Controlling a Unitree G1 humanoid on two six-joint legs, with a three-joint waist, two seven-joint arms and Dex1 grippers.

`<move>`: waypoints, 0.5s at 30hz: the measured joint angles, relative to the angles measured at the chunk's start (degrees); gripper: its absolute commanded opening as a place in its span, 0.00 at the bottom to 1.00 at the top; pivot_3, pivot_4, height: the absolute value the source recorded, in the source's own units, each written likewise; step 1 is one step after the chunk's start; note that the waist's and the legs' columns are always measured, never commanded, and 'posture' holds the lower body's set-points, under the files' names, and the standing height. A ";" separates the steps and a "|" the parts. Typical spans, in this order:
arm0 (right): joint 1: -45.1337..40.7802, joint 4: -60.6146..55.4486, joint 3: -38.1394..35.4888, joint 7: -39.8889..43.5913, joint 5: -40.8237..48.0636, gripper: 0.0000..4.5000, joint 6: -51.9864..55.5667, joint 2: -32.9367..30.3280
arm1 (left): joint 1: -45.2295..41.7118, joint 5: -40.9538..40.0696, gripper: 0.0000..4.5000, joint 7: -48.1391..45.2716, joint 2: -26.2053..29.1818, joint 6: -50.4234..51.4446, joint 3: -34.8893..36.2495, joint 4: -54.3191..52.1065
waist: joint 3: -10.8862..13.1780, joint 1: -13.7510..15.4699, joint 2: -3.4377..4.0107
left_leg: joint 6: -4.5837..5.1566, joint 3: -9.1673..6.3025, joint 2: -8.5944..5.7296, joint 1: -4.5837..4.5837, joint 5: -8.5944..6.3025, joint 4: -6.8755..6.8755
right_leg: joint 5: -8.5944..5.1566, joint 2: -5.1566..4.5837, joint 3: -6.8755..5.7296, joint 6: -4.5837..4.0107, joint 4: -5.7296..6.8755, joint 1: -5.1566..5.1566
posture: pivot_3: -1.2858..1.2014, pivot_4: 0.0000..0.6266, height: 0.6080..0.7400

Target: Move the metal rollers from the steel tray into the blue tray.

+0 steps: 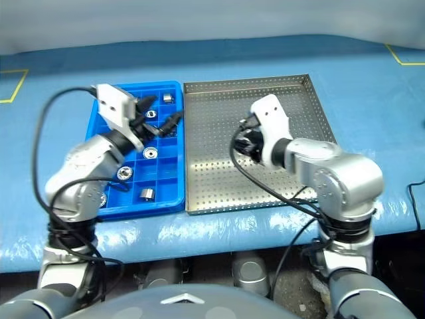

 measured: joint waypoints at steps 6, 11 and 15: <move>-0.60 4.91 8.64 -1.89 -1.56 0.36 -8.46 9.57 | -3.17 0.36 0.97 0.57 8.65 1.46 6.85 -1.46 | 0.00 1.29 0.01 | -0.01 0.01 -0.07 0.00 0.00 -0.11 | 0.03 -0.11 -0.01 -0.07 -0.05 -0.04 | 0.50 0.24 1.00; -2.72 14.50 14.92 -1.95 -4.48 0.36 -16.53 15.70 | -1.59 1.43 0.97 2.32 11.50 3.45 8.67 -1.80 | 0.01 2.43 0.01 | -0.05 0.00 -0.05 0.04 0.03 -0.23 | 0.16 -0.11 -0.03 -0.30 -0.03 -0.08 | 0.51 0.24 1.00; -3.67 20.58 17.45 -1.62 -6.11 0.36 -20.65 17.72 | 0.84 1.56 0.97 2.84 11.07 4.54 7.83 -2.12 | 0.02 3.48 0.00 | -0.11 -0.04 -0.05 0.01 0.06 -0.29 | 0.18 -0.12 -0.08 -0.33 -0.02 -0.14 | 0.52 0.24 1.00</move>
